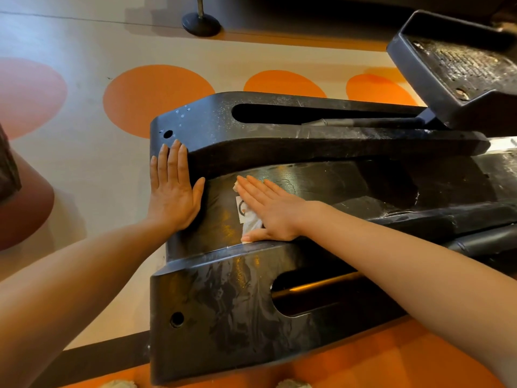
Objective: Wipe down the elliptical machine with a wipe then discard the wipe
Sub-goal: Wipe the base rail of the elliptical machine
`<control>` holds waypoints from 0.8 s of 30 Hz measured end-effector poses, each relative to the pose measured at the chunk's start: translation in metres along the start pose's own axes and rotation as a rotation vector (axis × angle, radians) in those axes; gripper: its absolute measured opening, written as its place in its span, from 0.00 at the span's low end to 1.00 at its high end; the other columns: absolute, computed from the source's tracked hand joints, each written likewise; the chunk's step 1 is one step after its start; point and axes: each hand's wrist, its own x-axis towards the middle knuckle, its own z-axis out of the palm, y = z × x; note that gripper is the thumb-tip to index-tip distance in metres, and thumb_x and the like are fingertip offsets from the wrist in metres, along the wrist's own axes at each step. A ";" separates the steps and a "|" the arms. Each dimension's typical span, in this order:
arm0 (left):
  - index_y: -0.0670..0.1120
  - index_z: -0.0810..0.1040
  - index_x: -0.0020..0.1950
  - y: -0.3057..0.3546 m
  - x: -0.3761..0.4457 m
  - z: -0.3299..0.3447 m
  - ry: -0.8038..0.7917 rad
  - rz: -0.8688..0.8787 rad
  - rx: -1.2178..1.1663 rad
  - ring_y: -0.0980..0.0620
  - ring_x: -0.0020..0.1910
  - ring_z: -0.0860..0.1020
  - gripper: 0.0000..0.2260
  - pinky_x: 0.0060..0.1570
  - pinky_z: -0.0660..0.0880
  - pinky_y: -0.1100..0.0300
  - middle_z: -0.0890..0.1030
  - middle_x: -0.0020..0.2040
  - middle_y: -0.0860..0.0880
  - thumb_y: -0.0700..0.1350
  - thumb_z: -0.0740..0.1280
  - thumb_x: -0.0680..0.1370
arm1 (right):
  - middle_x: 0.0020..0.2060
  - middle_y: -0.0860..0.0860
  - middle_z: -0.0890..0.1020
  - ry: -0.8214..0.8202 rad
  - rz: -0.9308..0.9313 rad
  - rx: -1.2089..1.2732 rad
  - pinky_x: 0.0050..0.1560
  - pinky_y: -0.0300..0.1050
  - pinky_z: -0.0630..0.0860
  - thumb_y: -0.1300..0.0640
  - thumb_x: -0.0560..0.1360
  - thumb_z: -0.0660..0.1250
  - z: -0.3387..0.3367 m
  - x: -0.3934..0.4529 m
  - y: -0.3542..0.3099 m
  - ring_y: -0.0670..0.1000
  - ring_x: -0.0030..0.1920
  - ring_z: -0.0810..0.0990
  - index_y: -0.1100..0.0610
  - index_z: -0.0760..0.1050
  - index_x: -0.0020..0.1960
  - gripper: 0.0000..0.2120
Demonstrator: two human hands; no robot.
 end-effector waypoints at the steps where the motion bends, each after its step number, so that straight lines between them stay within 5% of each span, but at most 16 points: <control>1: 0.38 0.51 0.79 0.000 0.000 0.000 -0.001 0.000 -0.003 0.37 0.79 0.49 0.33 0.75 0.32 0.55 0.54 0.79 0.38 0.57 0.50 0.81 | 0.75 0.51 0.28 0.003 -0.013 -0.008 0.75 0.49 0.31 0.32 0.78 0.53 0.001 -0.007 0.008 0.50 0.75 0.27 0.56 0.27 0.76 0.47; 9: 0.38 0.50 0.79 0.002 0.000 0.000 -0.021 -0.008 -0.020 0.37 0.79 0.48 0.34 0.77 0.40 0.46 0.53 0.80 0.38 0.58 0.50 0.81 | 0.75 0.51 0.28 0.028 -0.019 0.022 0.71 0.43 0.27 0.33 0.78 0.53 0.008 -0.022 0.031 0.48 0.74 0.27 0.55 0.27 0.76 0.46; 24: 0.38 0.50 0.79 0.002 -0.001 -0.001 -0.028 -0.005 -0.027 0.37 0.79 0.48 0.34 0.77 0.40 0.45 0.53 0.80 0.38 0.58 0.50 0.80 | 0.73 0.47 0.27 0.033 0.033 0.053 0.72 0.40 0.30 0.32 0.77 0.51 0.018 -0.053 0.075 0.45 0.74 0.27 0.53 0.25 0.74 0.45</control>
